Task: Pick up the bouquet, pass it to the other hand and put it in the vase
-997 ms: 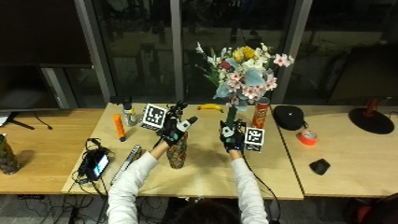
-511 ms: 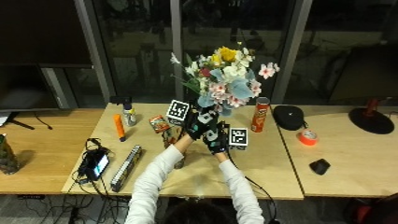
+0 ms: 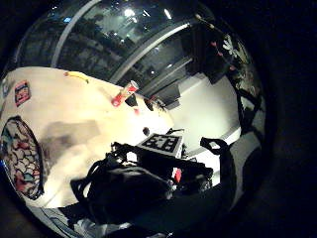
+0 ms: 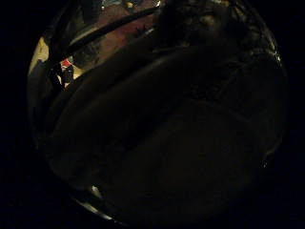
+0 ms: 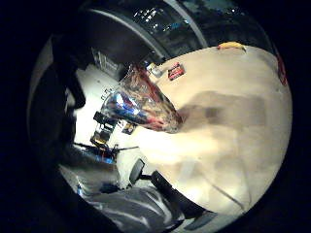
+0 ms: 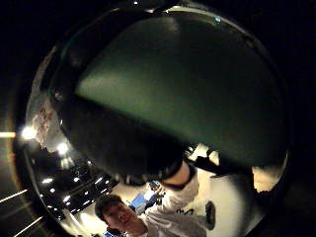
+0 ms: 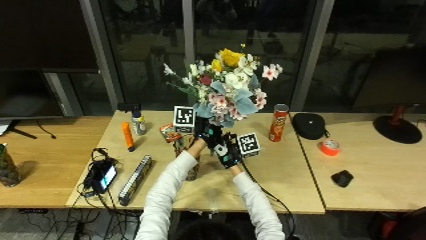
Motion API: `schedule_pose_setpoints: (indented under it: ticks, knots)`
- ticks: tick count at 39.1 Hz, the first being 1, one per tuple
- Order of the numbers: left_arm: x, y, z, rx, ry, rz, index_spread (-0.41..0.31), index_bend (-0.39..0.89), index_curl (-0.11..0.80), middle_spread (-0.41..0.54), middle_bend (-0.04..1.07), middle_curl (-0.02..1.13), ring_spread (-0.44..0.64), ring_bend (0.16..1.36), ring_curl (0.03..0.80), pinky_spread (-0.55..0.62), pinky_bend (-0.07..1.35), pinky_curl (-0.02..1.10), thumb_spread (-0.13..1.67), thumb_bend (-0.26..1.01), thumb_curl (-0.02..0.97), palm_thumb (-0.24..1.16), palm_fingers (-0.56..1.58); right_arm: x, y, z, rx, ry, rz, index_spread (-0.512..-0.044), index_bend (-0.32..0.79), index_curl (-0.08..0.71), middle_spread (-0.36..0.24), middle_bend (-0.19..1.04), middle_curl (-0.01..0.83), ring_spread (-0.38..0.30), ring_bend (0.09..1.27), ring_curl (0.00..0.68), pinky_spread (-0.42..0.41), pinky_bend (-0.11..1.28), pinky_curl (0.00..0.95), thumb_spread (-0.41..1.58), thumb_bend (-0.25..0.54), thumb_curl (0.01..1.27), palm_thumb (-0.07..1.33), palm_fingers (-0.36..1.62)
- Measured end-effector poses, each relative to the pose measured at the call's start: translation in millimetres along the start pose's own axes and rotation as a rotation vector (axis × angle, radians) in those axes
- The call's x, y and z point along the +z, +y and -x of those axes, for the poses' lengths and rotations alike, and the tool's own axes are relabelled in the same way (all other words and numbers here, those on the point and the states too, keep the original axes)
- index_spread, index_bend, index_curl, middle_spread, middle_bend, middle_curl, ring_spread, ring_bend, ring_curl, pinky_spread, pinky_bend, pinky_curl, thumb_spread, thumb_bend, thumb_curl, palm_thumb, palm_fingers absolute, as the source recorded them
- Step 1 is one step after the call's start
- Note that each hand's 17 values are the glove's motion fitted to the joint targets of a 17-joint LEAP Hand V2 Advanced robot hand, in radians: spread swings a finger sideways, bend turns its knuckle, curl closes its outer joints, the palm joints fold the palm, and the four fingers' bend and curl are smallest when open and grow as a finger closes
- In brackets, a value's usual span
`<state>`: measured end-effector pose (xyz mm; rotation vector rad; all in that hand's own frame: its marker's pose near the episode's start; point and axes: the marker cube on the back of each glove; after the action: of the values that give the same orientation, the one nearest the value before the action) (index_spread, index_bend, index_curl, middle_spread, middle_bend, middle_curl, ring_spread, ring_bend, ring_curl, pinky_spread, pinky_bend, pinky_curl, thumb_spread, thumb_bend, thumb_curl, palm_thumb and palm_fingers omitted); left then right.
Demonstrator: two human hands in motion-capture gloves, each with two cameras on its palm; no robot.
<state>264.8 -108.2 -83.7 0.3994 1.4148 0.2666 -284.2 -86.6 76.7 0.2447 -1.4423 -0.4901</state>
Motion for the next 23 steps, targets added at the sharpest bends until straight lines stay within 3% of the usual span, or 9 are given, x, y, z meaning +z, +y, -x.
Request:
schedule_pose_setpoints:
  ticks: [3, 6, 7, 8, 10, 13, 19, 23]
  knots:
    - [-13.1, -7.8, -9.8, 0.045, -0.026, -0.027, -0.295, 0.42, 0.471, -0.309, 0.70, 0.55, -0.34, 0.80, 0.455, -0.35, 0.60, 0.49, 0.74, -0.01, 0.510, 0.82, 1.50, -11.4, 2.1, 4.0, -0.019, -0.010, 0.046, -0.220, 0.30, 0.590, -0.134, 0.78, 0.582, -0.182, 0.97, 0.530, -0.268, 0.74, 0.486, 0.85, -0.065, 0.56, 0.90, 1.13]
    - [-29.9, -21.3, -18.7, 0.086, -0.056, -0.080, -0.313, 0.44, 0.491, -0.328, 0.73, 0.57, -0.36, 0.82, 0.470, -0.37, 0.62, 0.50, 0.69, -0.02, 0.538, 0.84, 1.47, -30.9, -3.5, 0.3, -0.083, 0.025, 0.058, -0.230, 0.18, 0.553, -0.124, 0.66, 0.541, -0.169, 0.85, 0.493, -0.205, 0.73, 0.473, 0.92, -0.065, 0.53, 0.83, 0.94]
    - [-36.0, -26.0, -22.1, 0.097, -0.065, -0.098, -0.318, 0.45, 0.497, -0.333, 0.73, 0.57, -0.36, 0.83, 0.474, -0.37, 0.63, 0.51, 0.68, -0.02, 0.545, 0.84, 1.46, -38.8, -6.7, -2.6, -0.110, 0.050, 0.061, -0.235, 0.17, 0.548, -0.121, 0.65, 0.534, -0.165, 0.82, 0.486, -0.185, 0.70, 0.469, 0.93, -0.061, 0.52, 0.82, 0.90]
    - [-42.0, -30.0, -26.4, 0.104, -0.074, -0.114, -0.323, 0.46, 0.502, -0.337, 0.74, 0.57, -0.36, 0.84, 0.477, -0.37, 0.64, 0.51, 0.67, -0.02, 0.553, 0.84, 1.45, -46.2, -9.0, -4.9, -0.117, 0.068, 0.062, -0.257, 0.15, 0.535, -0.114, 0.60, 0.515, -0.156, 0.76, 0.470, -0.124, 0.65, 0.460, 0.94, -0.076, 0.51, 0.78, 0.73]
    - [-52.9, -36.0, -36.6, 0.114, -0.084, -0.139, -0.330, 0.47, 0.511, -0.344, 0.76, 0.58, -0.37, 0.85, 0.483, -0.38, 0.65, 0.52, 0.65, -0.02, 0.567, 0.85, 1.44, -58.2, -9.3, -5.0, -0.055, 0.066, 0.057, -0.277, 0.16, 0.533, -0.106, 0.54, 0.498, -0.144, 0.72, 0.470, -0.067, 0.65, 0.477, 0.94, -0.065, 0.50, 0.75, 0.64]
    - [-68.5, -43.6, -52.7, 0.128, -0.086, -0.175, -0.340, 0.49, 0.525, -0.352, 0.77, 0.58, -0.37, 0.87, 0.491, -0.39, 0.67, 0.53, 0.62, -0.03, 0.587, 0.85, 1.43, -75.1, -8.1, 1.2, 0.029, 0.040, 0.040, -0.337, 0.11, 0.491, -0.106, 0.38, 0.444, -0.073, 0.59, 0.431, 0.065, 0.70, 0.480, 0.96, -0.069, 0.47, 0.68, 0.32]
    - [-97.2, -52.3, -73.2, 0.131, -0.081, -0.251, -0.351, 0.50, 0.544, -0.356, 0.79, 0.59, -0.38, 0.89, 0.501, -0.40, 0.69, 0.54, 0.58, -0.03, 0.620, 0.85, 1.40, -107.4, -13.1, 4.6, 0.068, 0.029, 0.006, -0.399, 0.08, 0.388, -0.107, 0.25, 0.384, 0.007, 0.50, 0.356, 0.181, 0.72, 0.432, 0.98, -0.060, 0.43, 0.58, 0.12]
    - [-109.7, -57.2, -71.6, 0.243, -0.073, -0.273, -0.355, 0.51, 0.554, -0.358, 0.80, 0.60, -0.38, 0.89, 0.505, -0.40, 0.70, 0.54, 0.56, -0.03, 0.637, 0.85, 1.40, -119.8, -11.7, 7.9, 0.082, 0.054, -0.007, -0.421, 0.08, 0.333, -0.103, 0.20, 0.361, 0.054, 0.50, 0.331, 0.227, 0.73, 0.409, 0.99, -0.050, 0.41, 0.53, 0.07]
